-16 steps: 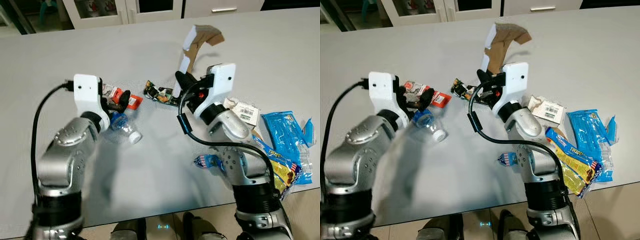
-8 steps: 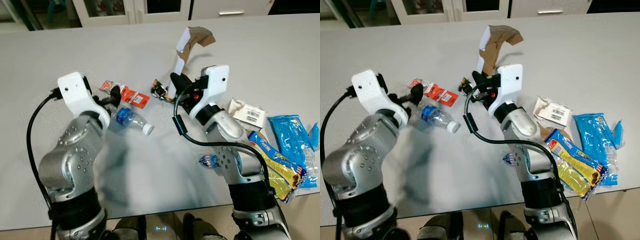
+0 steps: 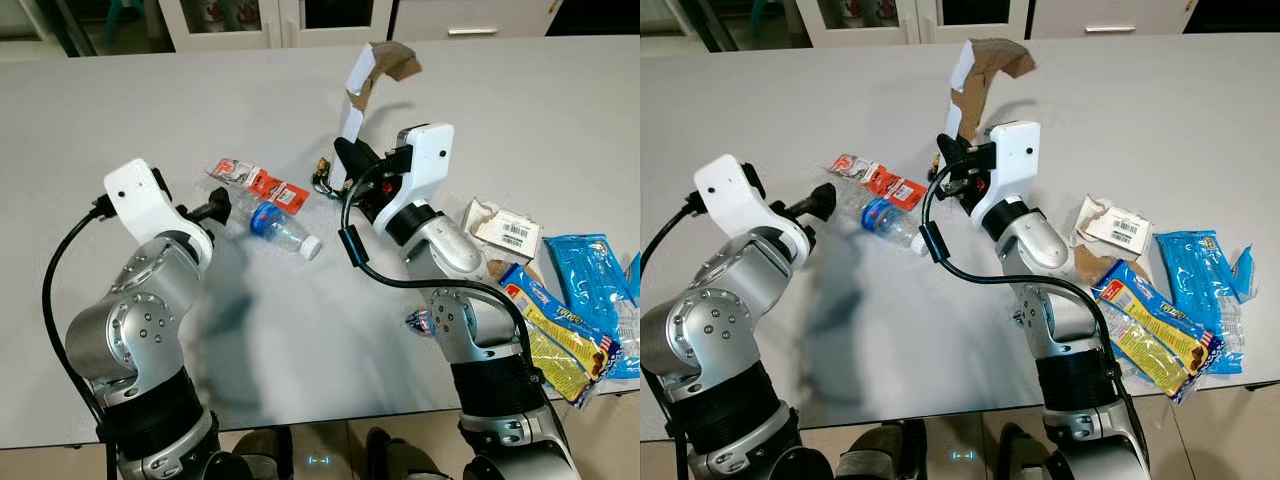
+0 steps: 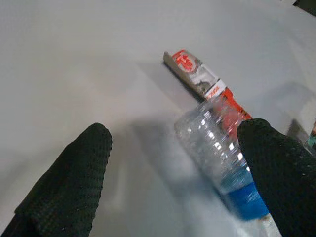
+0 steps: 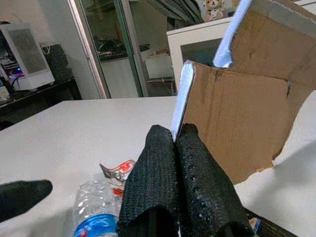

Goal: Picking trash to rubbish bin

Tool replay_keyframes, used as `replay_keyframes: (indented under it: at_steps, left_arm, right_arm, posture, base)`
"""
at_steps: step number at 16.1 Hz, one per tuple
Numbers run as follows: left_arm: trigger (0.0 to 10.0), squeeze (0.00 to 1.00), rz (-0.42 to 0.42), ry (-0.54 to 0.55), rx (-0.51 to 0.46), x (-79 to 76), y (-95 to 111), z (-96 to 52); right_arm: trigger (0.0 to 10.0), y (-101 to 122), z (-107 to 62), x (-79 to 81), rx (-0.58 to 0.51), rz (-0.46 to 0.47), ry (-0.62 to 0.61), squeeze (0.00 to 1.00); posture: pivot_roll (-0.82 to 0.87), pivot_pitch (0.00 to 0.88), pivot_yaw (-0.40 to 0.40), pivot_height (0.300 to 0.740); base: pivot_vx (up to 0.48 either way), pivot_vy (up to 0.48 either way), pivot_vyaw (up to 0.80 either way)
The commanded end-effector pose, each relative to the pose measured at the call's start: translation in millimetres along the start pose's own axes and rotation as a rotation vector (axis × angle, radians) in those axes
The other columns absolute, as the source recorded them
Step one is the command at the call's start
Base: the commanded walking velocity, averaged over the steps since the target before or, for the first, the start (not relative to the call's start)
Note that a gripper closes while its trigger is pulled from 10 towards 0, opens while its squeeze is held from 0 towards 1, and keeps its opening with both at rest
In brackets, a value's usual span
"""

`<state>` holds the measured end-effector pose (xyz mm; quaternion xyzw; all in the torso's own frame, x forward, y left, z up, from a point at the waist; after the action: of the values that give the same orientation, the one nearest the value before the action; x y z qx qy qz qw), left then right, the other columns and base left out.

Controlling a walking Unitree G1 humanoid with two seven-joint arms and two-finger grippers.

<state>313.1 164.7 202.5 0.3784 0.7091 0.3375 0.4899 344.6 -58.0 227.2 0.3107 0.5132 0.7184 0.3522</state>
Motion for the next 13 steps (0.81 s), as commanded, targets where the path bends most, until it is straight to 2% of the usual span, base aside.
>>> replay_keyframes:
  at_steps: [1,3,6,8,11,13]
  left_arm:
    - [10.0,0.00,-0.051,-0.053,0.082,-15.2,-21,0.1]
    - [10.0,0.00,-0.051,-0.066,0.165,-8.4,-45,7.0]
    - [10.0,0.00,-0.040,-0.091,0.200,-6.5,-53,17.0]
    - [10.0,0.00,-0.040,-0.101,0.188,-8.7,-49,23.1]
    - [10.0,0.00,-0.013,-0.178,0.136,-24.2,-36,27.9]
    - [10.0,0.00,-0.013,-0.193,0.122,-25.2,-37,31.5]
  right_arm:
    - [10.0,2,2.6,2.2,-0.010,-0.008,0.013,0.00]
    - [10.0,3,3.4,3.1,-0.016,-0.007,0.017,0.00]
    - [10.0,5,1.8,2.2,-0.021,-0.011,0.014,0.00]
    - [10.0,5,1.0,1.3,-0.022,-0.013,0.008,0.00]
    - [10.0,6,-0.5,0.4,-0.023,-0.016,0.004,0.00]
    - [10.0,7,-0.6,-0.1,-0.025,-0.017,0.002,0.00]
  posture:
    - [0.05,0.161,0.039,0.740]
    - [0.03,0.162,0.039,0.740]
    - [0.02,0.162,0.042,0.740]
    - [0.01,0.163,0.046,0.740]
    - [0.01,0.169,0.044,0.740]
    - [0.00,0.171,0.042,0.740]
  base:
    - [0.000,0.000,0.00]
    - [0.000,0.000,0.00]
    - [0.000,0.000,0.00]
    - [0.000,0.000,0.00]
    - [0.000,0.000,0.00]
    - [0.000,0.000,0.00]
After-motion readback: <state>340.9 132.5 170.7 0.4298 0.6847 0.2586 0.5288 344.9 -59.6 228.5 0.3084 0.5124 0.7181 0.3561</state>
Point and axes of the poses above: a point about 5 cm out from each wrist's last joint towards the gripper, its own z axis pointing out of the wrist towards the gripper, its own y axis along the axis of the wrist's last joint, x = y × z, the point moved 2 cm from there along z, pointing out of the wrist towards the gripper, and after that the axes turned 2 degrees about -z, right-handed, at the moved point
